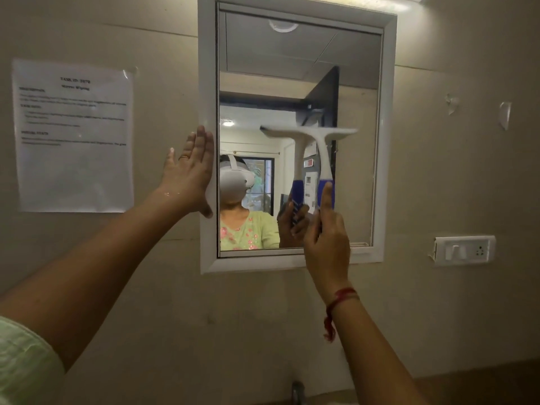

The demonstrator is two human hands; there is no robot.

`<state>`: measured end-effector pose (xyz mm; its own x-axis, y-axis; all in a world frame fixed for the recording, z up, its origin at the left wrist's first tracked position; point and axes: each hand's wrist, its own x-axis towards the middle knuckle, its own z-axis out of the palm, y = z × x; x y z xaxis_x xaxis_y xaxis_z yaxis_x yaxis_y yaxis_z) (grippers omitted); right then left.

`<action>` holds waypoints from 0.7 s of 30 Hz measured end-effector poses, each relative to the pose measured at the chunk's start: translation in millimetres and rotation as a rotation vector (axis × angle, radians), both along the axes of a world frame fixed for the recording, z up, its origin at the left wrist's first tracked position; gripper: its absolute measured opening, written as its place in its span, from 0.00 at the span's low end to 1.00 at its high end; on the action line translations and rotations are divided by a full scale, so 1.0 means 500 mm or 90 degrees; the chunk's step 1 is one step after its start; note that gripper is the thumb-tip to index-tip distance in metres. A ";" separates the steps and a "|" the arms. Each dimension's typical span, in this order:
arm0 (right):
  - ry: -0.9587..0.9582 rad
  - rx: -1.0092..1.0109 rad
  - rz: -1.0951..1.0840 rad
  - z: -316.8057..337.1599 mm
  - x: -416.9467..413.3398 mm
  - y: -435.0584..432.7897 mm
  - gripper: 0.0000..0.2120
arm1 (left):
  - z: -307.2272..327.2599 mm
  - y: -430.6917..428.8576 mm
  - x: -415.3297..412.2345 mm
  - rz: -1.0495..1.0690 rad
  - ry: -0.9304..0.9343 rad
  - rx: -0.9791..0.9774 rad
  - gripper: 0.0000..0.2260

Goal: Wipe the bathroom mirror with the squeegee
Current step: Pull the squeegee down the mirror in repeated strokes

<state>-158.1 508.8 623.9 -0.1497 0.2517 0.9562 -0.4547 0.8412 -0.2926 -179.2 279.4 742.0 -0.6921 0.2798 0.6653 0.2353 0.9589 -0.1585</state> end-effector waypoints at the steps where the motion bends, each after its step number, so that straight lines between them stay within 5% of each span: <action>1: -0.009 0.002 0.007 -0.033 0.004 -0.003 0.27 | 0.000 0.000 0.000 -0.003 0.000 0.001 0.67; 4: -0.009 0.014 0.014 -0.075 0.017 -0.005 0.26 | 0.000 -0.002 0.001 -0.008 0.003 0.003 0.67; 11: 0.034 -0.018 -0.017 0.073 0.008 0.013 0.27 | 0.000 -0.004 -0.002 -0.003 0.005 -0.003 0.69; 21: -0.035 -0.008 0.024 -0.105 0.033 0.004 0.29 | -0.019 -0.001 0.004 0.004 0.001 -0.012 0.70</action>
<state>-141.6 510.9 571.4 -0.2120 0.2566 0.9430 -0.4688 0.8199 -0.3286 -177.3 278.7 732.6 -0.6934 0.2873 0.6608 0.2289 0.9574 -0.1761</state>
